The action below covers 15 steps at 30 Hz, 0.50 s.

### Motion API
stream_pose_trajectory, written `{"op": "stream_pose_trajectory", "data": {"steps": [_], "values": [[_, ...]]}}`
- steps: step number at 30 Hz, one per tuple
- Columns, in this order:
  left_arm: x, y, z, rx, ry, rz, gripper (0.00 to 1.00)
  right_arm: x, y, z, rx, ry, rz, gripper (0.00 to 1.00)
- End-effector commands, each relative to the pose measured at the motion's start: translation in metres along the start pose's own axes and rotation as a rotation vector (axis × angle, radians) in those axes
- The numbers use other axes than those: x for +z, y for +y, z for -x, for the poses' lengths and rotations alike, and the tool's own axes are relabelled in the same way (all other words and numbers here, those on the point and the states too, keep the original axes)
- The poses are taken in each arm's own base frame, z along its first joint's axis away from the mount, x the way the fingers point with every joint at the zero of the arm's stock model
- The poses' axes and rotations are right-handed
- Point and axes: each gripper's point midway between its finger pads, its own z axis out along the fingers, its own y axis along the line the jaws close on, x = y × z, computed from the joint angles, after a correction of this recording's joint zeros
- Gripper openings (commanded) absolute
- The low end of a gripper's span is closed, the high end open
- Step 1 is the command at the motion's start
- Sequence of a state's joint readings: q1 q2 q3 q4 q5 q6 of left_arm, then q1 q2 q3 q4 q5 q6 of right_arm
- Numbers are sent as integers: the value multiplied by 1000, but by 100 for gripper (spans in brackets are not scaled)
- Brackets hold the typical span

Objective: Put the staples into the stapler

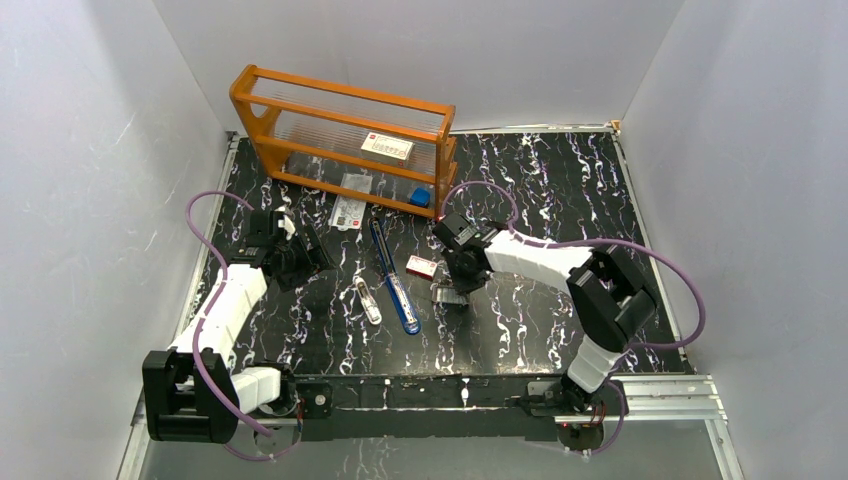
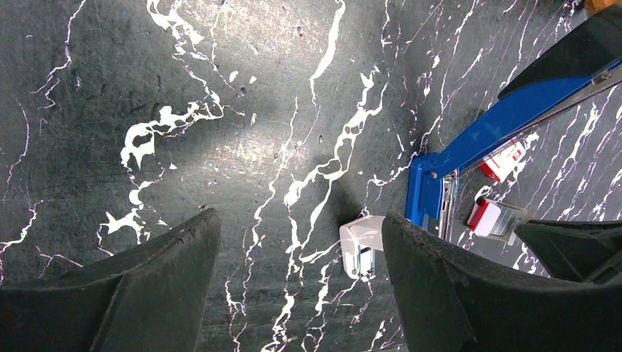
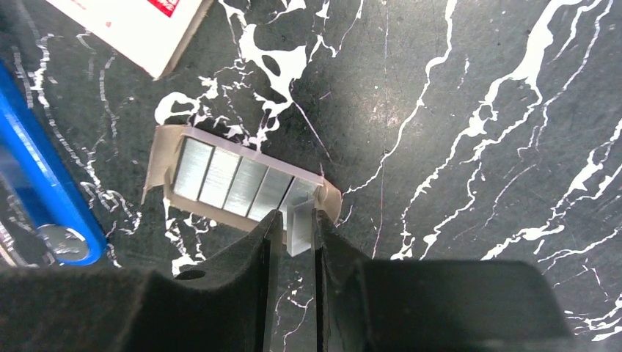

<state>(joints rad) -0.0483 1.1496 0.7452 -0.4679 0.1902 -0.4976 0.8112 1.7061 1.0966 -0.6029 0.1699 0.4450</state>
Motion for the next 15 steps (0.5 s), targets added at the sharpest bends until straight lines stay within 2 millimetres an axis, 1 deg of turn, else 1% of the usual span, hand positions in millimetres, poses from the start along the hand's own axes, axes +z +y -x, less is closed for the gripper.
{"op": "stream_pose_trajectory", "data": {"steps": [1,5,7,11,13,15], "values": [[-4,1,2,9,-23,-2,77,-26,6,21,28,-103,42,29],[-4,1,2,9,-21,-3,77,-28,10,19,40,-118,73,28],[-4,1,2,8,-22,-3,77,-25,8,15,45,-104,64,29],[-4,1,1,8,-19,-5,77,-19,10,12,47,-96,70,36],[-4,1,2,9,-20,-4,77,-17,14,12,42,-89,94,37],[-4,1,2,9,-22,-5,77,-13,13,9,43,-70,80,37]]}}
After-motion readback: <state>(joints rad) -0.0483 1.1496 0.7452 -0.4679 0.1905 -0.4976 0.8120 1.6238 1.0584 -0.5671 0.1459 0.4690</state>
